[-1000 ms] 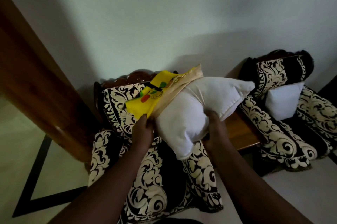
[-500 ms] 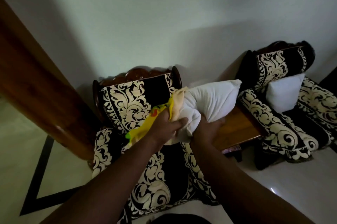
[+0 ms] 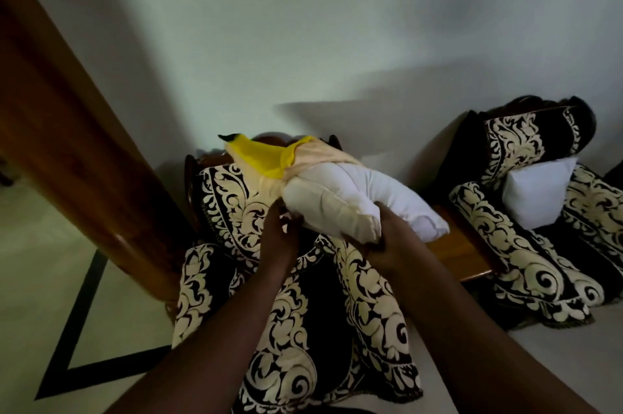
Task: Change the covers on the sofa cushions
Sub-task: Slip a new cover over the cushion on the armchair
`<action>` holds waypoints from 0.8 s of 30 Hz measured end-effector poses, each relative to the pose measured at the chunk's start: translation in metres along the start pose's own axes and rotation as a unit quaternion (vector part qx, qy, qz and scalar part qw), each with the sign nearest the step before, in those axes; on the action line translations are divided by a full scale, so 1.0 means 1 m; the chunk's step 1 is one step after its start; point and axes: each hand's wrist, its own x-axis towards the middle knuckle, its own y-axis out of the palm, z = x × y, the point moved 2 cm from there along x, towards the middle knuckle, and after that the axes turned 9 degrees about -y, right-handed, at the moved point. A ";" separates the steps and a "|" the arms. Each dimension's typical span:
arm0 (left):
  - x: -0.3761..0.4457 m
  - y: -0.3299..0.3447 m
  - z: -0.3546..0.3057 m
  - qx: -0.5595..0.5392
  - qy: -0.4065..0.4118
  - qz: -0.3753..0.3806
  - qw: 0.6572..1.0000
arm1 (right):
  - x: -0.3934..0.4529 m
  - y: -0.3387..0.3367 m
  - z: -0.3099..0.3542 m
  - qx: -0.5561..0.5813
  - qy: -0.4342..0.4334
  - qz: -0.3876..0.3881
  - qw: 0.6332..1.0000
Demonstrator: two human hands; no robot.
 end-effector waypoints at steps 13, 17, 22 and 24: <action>0.013 -0.016 -0.053 0.149 0.236 -0.131 0.951 | -0.028 -0.021 0.004 -0.109 0.084 0.044 0.989; 0.039 -0.023 -0.037 0.161 0.085 -0.127 0.975 | -0.028 -0.008 -0.007 -0.127 0.120 0.084 0.981; 0.053 -0.033 -0.029 0.025 -0.001 -0.094 0.995 | -0.037 0.002 -0.013 -0.275 0.097 0.119 0.949; 0.053 -0.035 -0.039 -0.020 -0.017 -0.121 0.992 | -0.036 -0.015 -0.012 -0.442 -0.069 0.095 0.889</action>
